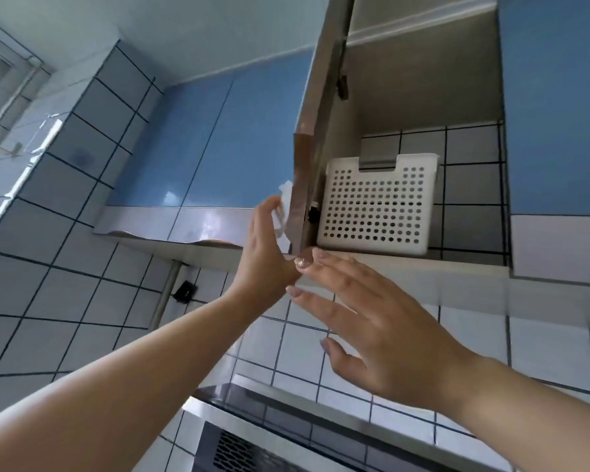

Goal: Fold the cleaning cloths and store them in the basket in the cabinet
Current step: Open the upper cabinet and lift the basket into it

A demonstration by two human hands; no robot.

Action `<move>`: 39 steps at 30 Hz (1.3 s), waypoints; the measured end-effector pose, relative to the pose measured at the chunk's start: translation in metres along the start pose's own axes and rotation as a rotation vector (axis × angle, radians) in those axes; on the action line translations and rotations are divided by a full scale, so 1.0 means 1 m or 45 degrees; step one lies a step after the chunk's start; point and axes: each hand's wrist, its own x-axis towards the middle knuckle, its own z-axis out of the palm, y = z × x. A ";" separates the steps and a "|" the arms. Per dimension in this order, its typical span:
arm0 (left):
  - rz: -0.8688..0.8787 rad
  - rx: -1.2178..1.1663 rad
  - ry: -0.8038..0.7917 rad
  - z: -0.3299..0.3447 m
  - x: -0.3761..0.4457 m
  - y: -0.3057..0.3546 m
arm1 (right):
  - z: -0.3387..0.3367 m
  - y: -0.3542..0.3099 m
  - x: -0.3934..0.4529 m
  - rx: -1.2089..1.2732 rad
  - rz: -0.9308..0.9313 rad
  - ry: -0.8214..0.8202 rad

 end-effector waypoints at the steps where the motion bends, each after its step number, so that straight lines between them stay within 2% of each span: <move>1: 0.074 0.053 -0.016 0.007 -0.001 0.005 | -0.004 -0.001 -0.004 -0.001 -0.003 0.005; 7: 0.395 0.454 -0.161 0.063 0.003 0.019 | -0.028 0.018 -0.035 -0.172 0.078 -0.076; 10: 0.409 0.626 -0.269 0.098 0.003 0.020 | -0.034 0.041 -0.056 -0.321 0.255 -0.211; 15: 0.493 0.911 -0.318 0.134 -0.009 0.017 | -0.029 0.078 -0.093 -0.635 0.549 -0.528; 17: 0.477 0.981 -0.371 0.143 -0.011 0.018 | -0.025 0.089 -0.108 -0.698 0.666 -0.592; 21: 0.488 1.075 -0.396 0.157 -0.013 0.015 | -0.017 0.100 -0.120 -0.795 0.734 -0.644; 28: 0.439 1.149 -0.458 0.176 -0.015 0.017 | -0.008 0.106 -0.127 -0.760 0.829 -0.746; 34: 0.430 1.173 -0.488 0.185 -0.015 0.013 | -0.008 0.113 -0.126 -0.559 0.889 -0.921; 39: 0.432 1.173 -0.477 0.193 -0.015 0.008 | -0.004 0.119 -0.128 -0.470 0.935 -0.909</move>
